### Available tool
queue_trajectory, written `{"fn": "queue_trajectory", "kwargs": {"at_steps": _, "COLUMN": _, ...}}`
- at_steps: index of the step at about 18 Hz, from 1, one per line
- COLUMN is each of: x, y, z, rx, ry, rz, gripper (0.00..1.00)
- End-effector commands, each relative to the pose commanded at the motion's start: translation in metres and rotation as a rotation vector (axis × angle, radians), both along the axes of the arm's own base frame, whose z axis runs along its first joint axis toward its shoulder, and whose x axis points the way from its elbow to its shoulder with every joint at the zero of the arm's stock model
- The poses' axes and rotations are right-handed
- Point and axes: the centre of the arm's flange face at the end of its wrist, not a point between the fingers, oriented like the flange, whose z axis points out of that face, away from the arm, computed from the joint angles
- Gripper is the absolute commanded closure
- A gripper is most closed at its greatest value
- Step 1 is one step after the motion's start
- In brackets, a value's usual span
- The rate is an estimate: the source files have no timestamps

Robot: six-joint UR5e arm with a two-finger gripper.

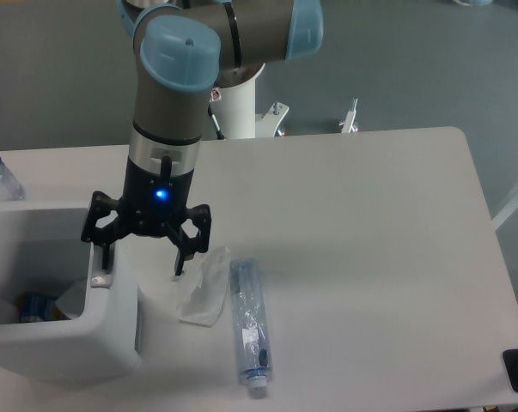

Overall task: Open the trash can
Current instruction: 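Push the lid edge down to swing the bin lid open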

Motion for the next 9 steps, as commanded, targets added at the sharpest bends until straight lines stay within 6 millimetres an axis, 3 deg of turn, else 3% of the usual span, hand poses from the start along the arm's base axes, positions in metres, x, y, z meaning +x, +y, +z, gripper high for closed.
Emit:
{"fn": "queue_trajectory", "kwargs": {"at_steps": 2, "x": 0.000, "y": 0.000, "z": 0.006, "rx": 0.008, "ry": 0.008, "rz": -0.003, "gripper": 0.00}}
{"fn": "queue_trajectory", "kwargs": {"at_steps": 4, "x": -0.005, "y": -0.001, "z": 0.032, "rx": 0.045, "ry": 0.055, "rz": -0.007, "gripper": 0.00}}
{"fn": "queue_trajectory", "kwargs": {"at_steps": 8, "x": -0.050, "y": -0.025, "z": 0.089, "rx": 0.085, "ry": 0.231, "rz": 0.000, "gripper": 0.00}}
{"fn": "queue_trajectory", "kwargs": {"at_steps": 9, "x": -0.058, "y": -0.032, "z": 0.093, "rx": 0.041, "ry": 0.302, "rz": 0.004, "gripper": 0.00}}
